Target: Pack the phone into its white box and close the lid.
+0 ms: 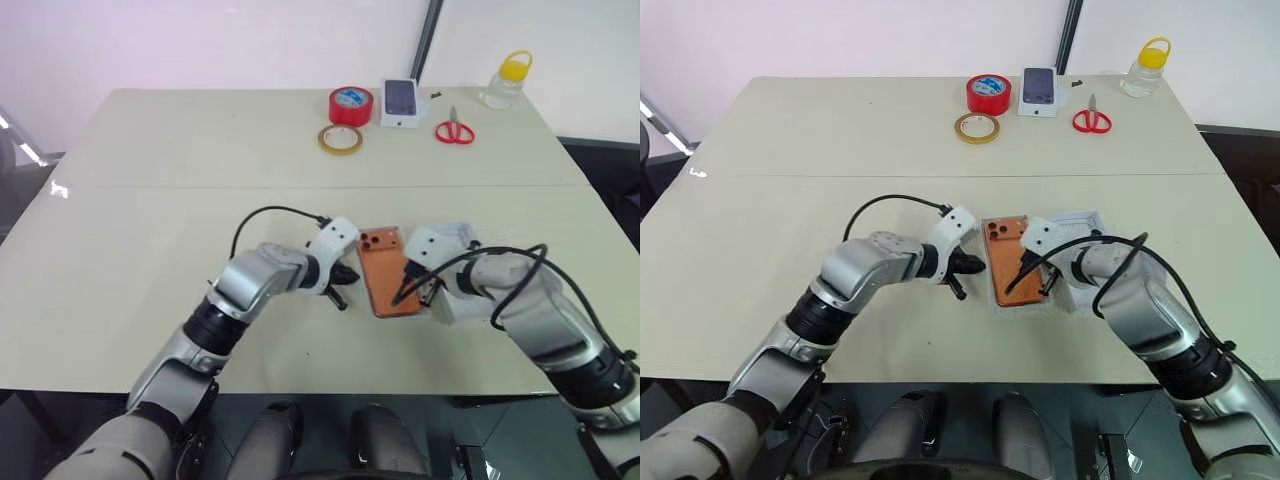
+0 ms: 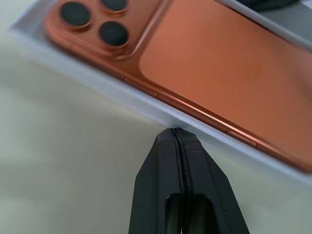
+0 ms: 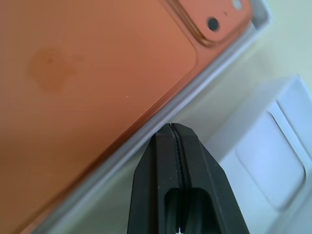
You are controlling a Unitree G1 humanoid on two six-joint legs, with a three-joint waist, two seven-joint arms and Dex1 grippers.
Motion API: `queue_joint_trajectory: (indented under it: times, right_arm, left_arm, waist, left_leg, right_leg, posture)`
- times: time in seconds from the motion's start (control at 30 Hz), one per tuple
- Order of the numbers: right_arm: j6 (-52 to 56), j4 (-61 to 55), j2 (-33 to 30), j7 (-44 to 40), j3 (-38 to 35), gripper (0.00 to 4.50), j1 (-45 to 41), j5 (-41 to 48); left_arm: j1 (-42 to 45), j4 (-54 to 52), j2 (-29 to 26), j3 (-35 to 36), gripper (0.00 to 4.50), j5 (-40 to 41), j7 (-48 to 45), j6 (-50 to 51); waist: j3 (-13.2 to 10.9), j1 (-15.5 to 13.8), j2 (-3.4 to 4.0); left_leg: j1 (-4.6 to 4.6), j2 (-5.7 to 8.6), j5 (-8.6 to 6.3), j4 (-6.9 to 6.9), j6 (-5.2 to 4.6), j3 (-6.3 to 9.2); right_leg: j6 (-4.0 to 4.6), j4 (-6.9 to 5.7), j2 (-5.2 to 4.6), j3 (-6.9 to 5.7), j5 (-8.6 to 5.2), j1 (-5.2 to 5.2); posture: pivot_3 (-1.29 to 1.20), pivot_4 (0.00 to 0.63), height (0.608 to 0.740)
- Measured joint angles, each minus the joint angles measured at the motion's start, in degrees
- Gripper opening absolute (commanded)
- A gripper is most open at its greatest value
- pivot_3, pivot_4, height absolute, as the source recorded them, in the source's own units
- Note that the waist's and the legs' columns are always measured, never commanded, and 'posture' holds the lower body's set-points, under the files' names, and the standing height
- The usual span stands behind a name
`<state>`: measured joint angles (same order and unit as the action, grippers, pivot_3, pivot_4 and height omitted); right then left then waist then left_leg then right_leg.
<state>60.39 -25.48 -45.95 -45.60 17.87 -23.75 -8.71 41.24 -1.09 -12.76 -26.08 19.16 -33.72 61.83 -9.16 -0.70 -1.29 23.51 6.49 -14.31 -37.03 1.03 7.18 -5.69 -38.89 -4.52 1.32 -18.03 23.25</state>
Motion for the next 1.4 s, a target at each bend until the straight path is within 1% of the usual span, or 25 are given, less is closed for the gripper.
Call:
queue_joint_trajectory:
  times: [0.4,0.87,1.03,1.13,1.17,1.23,1.33,1.4]
  right_arm:
    - [1.3,-0.7,-0.4,0.3,-0.2,0.0,0.7,0.0]
    - [0.5,-0.7,-0.9,-0.2,0.5,0.0,0.7,0.7]
    - [-0.6,-0.7,-2.3,-1.4,0.6,0.0,0.7,1.6]
    - [-1.2,-0.9,-4.5,-3.9,-0.5,0.77,0.8,4.1]
    - [-1.5,-1.1,-5.4,-4.6,-1.2,1.34,0.8,4.9]
    - [-2.0,-1.9,-7.2,-6.3,-3.3,2.29,0.7,6.9]
    - [-0.5,-2.2,-7.5,-7.5,-7.7,3.78,-0.7,10.2]
    - [1.7,-2.1,-7.6,-7.6,-10.4,3.78,-2.2,12.4]
  left_arm:
    - [0.0,2.1,0.8,1.0,0.04,-1.5,-3.5,-1.5]
    - [0.0,3.0,0.8,2.7,0.04,-2.5,-3.5,-1.7]
    - [-0.2,2.9,0.5,2.6,0.04,-2.8,-3.5,-2.3]
    - [-0.4,2.5,-0.1,2.6,0.0,-2.9,-3.6,-2.5]
    - [-0.4,2.4,-0.2,2.5,0.0,-2.9,-3.6,-2.5]
    - [-0.8,1.7,-0.6,2.5,0.0,-2.9,-3.7,-2.5]
    - [-1.7,0.4,-1.2,2.5,0.0,-2.9,-3.7,-2.6]
    - [-2.5,-0.6,-1.7,2.5,0.0,-2.9,-3.9,-2.7]
  waist:
    - [0.0,0.0,0.0]
    - [0.0,0.4,0.0]
    - [0.0,0.4,0.0]
    - [0.0,0.4,0.0]
    - [0.0,0.4,0.0]
    - [0.0,0.4,0.0]
    - [0.0,0.5,0.0]
    - [0.0,0.3,0.0]
  left_leg:
    - [-0.01,-0.01,0.0,-0.01,0.0,0.0]
    - [-0.04,-0.04,0.0,-0.02,0.01,0.0]
    - [-0.04,-0.04,0.0,-0.02,0.01,0.0]
    - [-0.04,-0.03,0.0,-0.02,0.01,0.0]
    - [-0.04,-0.04,0.0,-0.02,0.01,0.0]
    - [-0.03,-0.04,0.0,-0.02,0.01,-0.01]
    - [-0.03,-0.06,0.0,-0.02,0.0,-0.01]
    - [-0.03,-0.06,0.0,-0.02,0.0,-0.01]
  right_leg:
    - [0.0,0.0,0.01,0.0,0.0,-0.01]
    - [0.0,-0.06,0.04,0.01,0.0,-0.01]
    - [0.0,-0.06,0.04,0.01,0.0,0.0]
    - [0.0,-0.06,0.04,0.01,0.0,0.0]
    - [0.0,-0.06,0.04,0.0,0.0,0.0]
    - [0.0,-0.06,0.04,0.01,0.0,0.0]
    - [0.0,-0.06,0.05,0.01,0.0,0.0]
    - [0.0,-0.06,0.05,0.0,0.0,0.0]
  posture:
    - [0.0,0.15,0.74]
    - [0.0,0.15,0.74]
    - [0.0,0.15,0.74]
    - [0.0,0.15,0.74]
    - [0.0,0.15,0.74]
    - [0.0,0.15,0.74]
    - [0.0,0.15,0.74]
    - [0.0,0.15,0.74]
